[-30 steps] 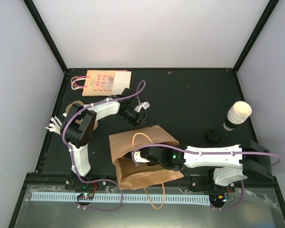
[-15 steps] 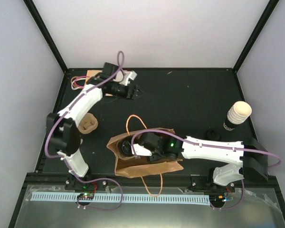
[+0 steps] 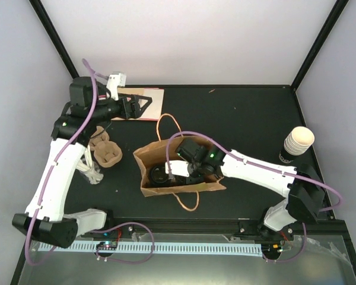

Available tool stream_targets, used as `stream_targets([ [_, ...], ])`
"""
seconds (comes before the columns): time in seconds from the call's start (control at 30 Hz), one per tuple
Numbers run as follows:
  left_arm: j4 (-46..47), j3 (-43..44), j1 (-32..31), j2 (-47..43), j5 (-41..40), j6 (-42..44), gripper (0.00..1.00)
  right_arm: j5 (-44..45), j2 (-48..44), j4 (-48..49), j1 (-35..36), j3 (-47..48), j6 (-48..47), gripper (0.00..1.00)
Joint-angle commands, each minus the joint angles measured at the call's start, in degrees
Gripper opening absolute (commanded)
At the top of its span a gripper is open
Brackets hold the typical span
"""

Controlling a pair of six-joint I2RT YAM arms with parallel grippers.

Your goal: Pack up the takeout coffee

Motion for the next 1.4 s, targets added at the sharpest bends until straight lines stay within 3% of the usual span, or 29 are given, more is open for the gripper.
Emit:
stream_targets([
  [0.0, 0.9, -0.6, 0.4, -2.8, -2.0, -1.8, 0.93, -7.6, 4.5, -8.9, -3.8, 0.3, -2.3, 0.42],
  [0.27, -2.5, -2.7, 0.4, -8.1, 0.4, -2.7, 0.93, -12.1, 13.8, -15.3, -6.4, 7.7, -5.1, 0.42],
  [0.6, -8.8, -6.4, 0.4, -15.3, 0.9, -1.9, 0.93, -12.7, 18.3, -15.1, -7.8, 6.4, -5.7, 0.44],
  [0.83, -10.9, -8.8, 0.4, -18.0, 1.1, -1.6, 0.93, -10.0, 15.6, -10.8, -7.9, 3.0, -5.2, 0.43],
  [1.37, -14.8, -9.5, 0.4, -21.2, 2.3, -1.4, 0.93, -18.4, 13.2, -10.8, -11.1, 2.7, -7.6, 0.44],
])
